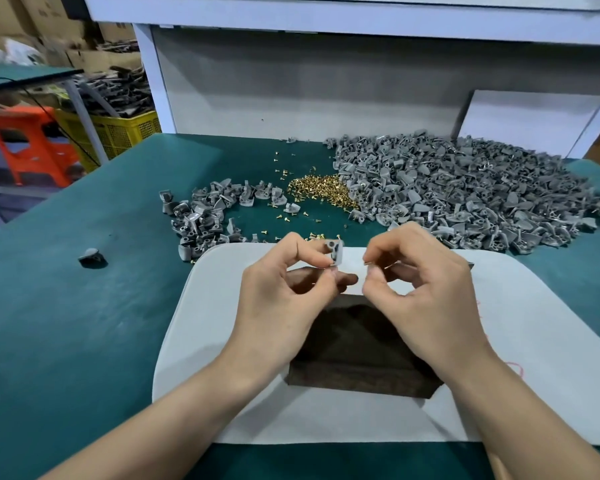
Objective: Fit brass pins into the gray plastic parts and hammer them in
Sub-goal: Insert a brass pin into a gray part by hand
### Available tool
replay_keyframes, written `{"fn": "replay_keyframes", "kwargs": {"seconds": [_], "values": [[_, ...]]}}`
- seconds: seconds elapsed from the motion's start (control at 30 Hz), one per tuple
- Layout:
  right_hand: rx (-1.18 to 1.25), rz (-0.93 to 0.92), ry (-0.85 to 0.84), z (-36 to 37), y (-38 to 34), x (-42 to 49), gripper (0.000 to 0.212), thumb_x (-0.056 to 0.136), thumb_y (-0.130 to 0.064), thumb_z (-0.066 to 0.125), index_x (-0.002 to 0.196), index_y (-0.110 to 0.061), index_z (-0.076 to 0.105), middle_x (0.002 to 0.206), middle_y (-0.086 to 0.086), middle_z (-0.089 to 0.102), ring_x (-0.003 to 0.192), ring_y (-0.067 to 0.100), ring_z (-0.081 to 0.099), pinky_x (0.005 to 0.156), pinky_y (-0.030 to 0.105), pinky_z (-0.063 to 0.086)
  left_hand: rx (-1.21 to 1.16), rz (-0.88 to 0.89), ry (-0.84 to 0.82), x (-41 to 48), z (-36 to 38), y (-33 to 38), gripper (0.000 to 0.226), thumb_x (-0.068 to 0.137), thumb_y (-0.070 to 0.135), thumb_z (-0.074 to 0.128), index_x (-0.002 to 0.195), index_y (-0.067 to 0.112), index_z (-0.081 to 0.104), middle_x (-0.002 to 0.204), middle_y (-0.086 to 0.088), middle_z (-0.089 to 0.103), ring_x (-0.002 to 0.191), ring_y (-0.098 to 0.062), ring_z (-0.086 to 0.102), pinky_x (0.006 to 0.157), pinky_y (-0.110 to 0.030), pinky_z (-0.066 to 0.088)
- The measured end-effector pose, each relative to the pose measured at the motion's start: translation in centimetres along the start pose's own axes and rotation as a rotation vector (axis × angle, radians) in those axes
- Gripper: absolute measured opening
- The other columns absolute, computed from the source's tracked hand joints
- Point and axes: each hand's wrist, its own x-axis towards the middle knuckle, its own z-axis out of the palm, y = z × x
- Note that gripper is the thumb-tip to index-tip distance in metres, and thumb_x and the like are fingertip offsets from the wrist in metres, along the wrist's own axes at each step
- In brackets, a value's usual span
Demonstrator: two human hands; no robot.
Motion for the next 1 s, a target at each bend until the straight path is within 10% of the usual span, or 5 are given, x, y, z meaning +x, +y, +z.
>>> {"fn": "replay_keyframes", "kwargs": {"seconds": [0.77,1.0], "values": [[0.113,0.142,-0.069,-0.2,-1.0,0.1,0.016,0.082,-0.019,0.062,0.085,-0.034,0.066,0.085,-0.019,0.068,0.078,0.007,0.066,0.070,0.022,0.052,0.294,0.021,-0.073,0.3,-0.4,0.6,0.034,0.074,0.008,0.078,0.101,0.025,0.068,0.090,0.007,0.065,0.073,-0.010,0.069,0.073,-0.016,0.051],[0.293,0.198,-0.103,0.0,-1.4,0.0,0.013,0.080,-0.015,0.068,0.081,-0.028,0.069,0.089,-0.012,0.069,0.079,0.011,0.064,0.066,0.020,0.049,0.222,0.004,-0.093,0.4,-0.6,0.6,0.029,0.072,0.018,0.080,0.099,0.026,0.071,0.085,0.003,0.067,0.075,-0.022,0.069,0.075,-0.047,0.056]]}}
